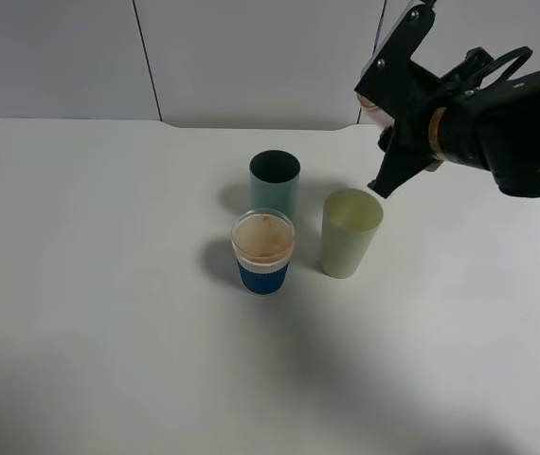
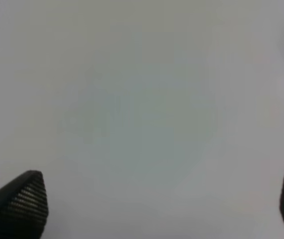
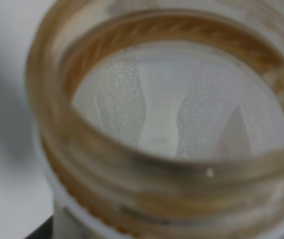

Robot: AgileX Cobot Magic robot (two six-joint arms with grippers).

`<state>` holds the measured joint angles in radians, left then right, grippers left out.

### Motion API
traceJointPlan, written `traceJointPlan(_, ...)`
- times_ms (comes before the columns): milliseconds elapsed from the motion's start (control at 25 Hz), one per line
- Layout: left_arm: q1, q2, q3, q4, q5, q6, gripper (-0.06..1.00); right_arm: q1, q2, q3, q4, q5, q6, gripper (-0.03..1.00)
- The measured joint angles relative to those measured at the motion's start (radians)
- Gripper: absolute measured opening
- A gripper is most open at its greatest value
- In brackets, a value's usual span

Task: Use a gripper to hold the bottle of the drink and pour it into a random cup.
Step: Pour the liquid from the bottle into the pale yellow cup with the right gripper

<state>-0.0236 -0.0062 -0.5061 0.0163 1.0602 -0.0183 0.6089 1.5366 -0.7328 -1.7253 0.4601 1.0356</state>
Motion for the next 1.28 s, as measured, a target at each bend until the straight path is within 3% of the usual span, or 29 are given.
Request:
traceJointPlan(360,0.000,0.000,0.000,0.000,0.000,0.000,0.93,0.008,0.008,0.000,0.000,0.019,-0.181,0.39)
traceJointPlan(720,0.000,0.000,0.000,0.000,0.000,0.000,0.93,0.008,0.008,0.000,0.000,0.007,-0.441,0.39)
traceJointPlan(1280,0.000,0.000,0.000,0.000,0.000,0.000,0.93,0.008,0.008,0.000,0.000,0.006,-0.667,0.39)
